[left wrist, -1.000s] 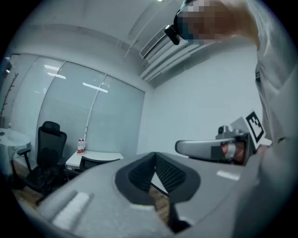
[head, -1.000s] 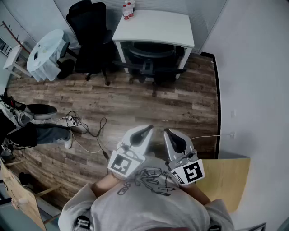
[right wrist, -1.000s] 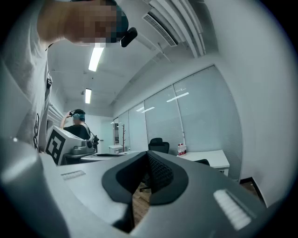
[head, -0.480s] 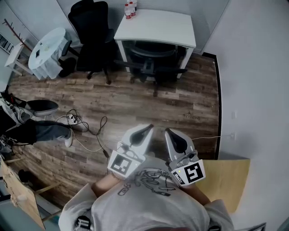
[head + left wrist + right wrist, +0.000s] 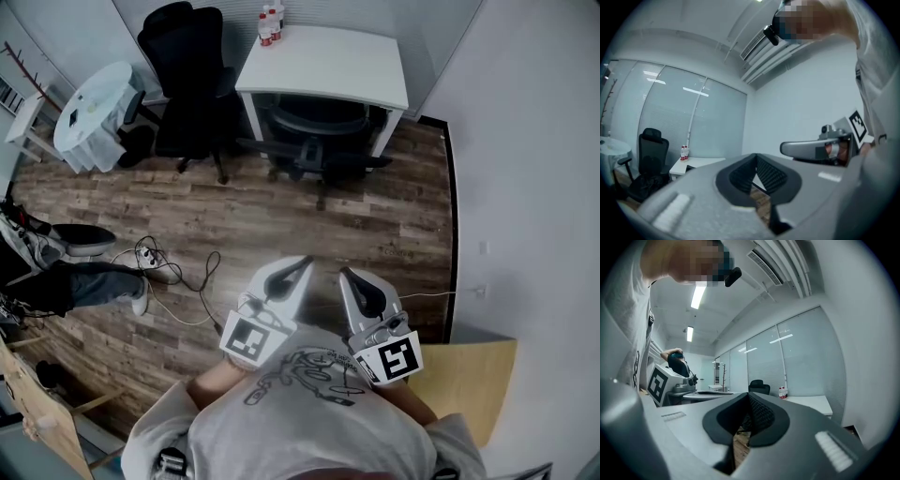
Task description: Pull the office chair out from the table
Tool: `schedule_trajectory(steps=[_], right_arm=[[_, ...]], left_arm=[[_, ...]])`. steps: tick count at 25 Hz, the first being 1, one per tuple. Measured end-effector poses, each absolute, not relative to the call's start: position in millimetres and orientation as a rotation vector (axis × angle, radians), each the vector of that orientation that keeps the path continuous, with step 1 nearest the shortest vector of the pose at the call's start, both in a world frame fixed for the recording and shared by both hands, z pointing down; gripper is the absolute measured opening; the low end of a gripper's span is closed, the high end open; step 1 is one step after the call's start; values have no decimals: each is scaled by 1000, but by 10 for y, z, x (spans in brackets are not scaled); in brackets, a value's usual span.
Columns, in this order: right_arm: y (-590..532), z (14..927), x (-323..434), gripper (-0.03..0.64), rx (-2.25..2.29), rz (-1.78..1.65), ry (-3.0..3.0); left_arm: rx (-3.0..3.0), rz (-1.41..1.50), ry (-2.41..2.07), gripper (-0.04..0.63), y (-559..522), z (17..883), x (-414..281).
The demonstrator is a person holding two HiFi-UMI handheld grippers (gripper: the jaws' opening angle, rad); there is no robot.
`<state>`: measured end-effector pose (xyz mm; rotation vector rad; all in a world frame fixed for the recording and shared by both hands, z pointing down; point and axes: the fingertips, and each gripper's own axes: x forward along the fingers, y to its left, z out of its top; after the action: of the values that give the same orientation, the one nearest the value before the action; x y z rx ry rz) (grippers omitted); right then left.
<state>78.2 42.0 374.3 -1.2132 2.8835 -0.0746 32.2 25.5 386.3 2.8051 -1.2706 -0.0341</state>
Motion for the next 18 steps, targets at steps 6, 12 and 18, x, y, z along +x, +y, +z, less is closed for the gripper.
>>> schedule_trajectory(steps=[6, 12, 18], right_arm=[[-151, 3703, 673, 6, -1299, -8, 2888], [-715, 3698, 522, 7, -1373, 57, 2897], [-1304, 3821, 337, 8, -1398, 176, 2993]], left_arm=[[2831, 12, -1251, 3, -282, 3881, 114], [2864, 106, -1214, 16, -831, 3949, -84], [2879, 203, -1175, 40, -1426, 4130, -304]])
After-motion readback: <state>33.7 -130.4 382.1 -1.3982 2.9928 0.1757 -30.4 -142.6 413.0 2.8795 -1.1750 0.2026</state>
